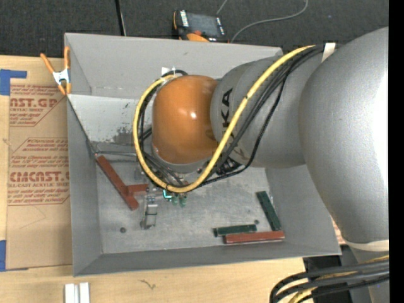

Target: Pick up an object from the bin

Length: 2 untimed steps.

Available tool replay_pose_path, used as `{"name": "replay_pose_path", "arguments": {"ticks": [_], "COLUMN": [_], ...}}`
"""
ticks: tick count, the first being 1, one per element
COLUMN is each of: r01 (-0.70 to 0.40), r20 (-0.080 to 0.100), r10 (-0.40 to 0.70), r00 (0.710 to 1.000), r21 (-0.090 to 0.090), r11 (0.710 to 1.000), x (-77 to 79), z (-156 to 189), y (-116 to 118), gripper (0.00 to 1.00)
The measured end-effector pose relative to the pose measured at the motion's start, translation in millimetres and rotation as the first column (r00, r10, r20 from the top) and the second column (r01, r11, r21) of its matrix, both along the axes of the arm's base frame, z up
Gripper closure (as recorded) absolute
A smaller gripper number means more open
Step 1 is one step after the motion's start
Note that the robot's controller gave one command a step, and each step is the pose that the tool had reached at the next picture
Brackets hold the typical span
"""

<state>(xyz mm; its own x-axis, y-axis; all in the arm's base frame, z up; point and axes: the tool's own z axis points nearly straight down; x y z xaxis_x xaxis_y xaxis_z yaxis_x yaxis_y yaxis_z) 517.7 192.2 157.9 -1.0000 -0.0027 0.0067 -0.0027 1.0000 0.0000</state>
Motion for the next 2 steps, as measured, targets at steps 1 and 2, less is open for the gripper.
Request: {"name": "replay_pose_path", "arguments": {"ticks": [1,2], "r01": [-0.033,0.035], "r20": [-0.002,0.015], "r10": [0.033,-0.035], "r00": [0.999,0.999], "r21": [0.0,0.002], "r11": [0.999,0.999], "x": [-26.1,21.7], "z": [-87.5,-5.1], "y": [34.1,-72.8], "gripper": [0.0,0.0]}}
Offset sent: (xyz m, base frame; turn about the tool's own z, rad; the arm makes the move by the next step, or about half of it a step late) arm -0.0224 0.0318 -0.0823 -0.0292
